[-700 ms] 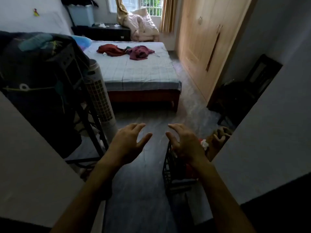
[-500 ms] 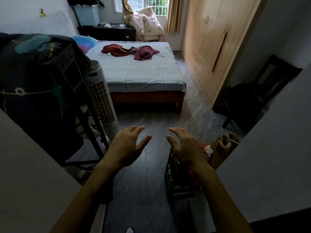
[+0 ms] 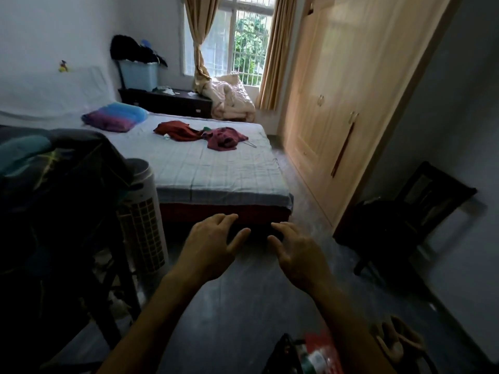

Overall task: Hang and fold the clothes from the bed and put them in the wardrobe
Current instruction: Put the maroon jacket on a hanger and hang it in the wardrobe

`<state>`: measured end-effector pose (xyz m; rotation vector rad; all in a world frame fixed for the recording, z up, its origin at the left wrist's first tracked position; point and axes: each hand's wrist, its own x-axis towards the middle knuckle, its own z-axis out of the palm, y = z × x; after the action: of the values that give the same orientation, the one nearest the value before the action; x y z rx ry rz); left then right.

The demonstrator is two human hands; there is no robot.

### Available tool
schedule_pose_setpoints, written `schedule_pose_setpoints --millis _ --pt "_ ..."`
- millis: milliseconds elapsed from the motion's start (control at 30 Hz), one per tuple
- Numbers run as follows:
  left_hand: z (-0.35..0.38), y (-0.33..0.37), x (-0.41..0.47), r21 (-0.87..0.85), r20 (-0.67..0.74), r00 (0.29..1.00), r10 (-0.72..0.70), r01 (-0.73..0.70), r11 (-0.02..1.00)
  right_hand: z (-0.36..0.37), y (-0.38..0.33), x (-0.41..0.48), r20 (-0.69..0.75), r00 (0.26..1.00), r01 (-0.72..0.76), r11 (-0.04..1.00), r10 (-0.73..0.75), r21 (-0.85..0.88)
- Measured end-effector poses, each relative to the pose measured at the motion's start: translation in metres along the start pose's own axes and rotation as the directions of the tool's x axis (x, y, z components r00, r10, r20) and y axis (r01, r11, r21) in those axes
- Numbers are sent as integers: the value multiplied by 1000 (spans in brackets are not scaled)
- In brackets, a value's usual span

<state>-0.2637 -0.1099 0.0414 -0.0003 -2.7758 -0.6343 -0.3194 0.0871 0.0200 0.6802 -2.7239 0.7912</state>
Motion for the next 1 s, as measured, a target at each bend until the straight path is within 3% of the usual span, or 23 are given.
schedule_pose_setpoints --millis 200,400,800,1000 --pt "-18 -36 113 12 -32 998 53 -53 999 11 -1 105 -38 999 -4 999 2 -52" --pt "11 -48 203 8 -9 993 116 -116 993 26 35 186 -56 997 -50 997 47 -50" --pt "102 -19 423 62 158 971 182 -193 979 16 191 361 -140 982 -117 992 123 52" --pt "133 -5 520 64 145 976 161 -171 983 4 249 439 -136 982 -123 990 131 64"
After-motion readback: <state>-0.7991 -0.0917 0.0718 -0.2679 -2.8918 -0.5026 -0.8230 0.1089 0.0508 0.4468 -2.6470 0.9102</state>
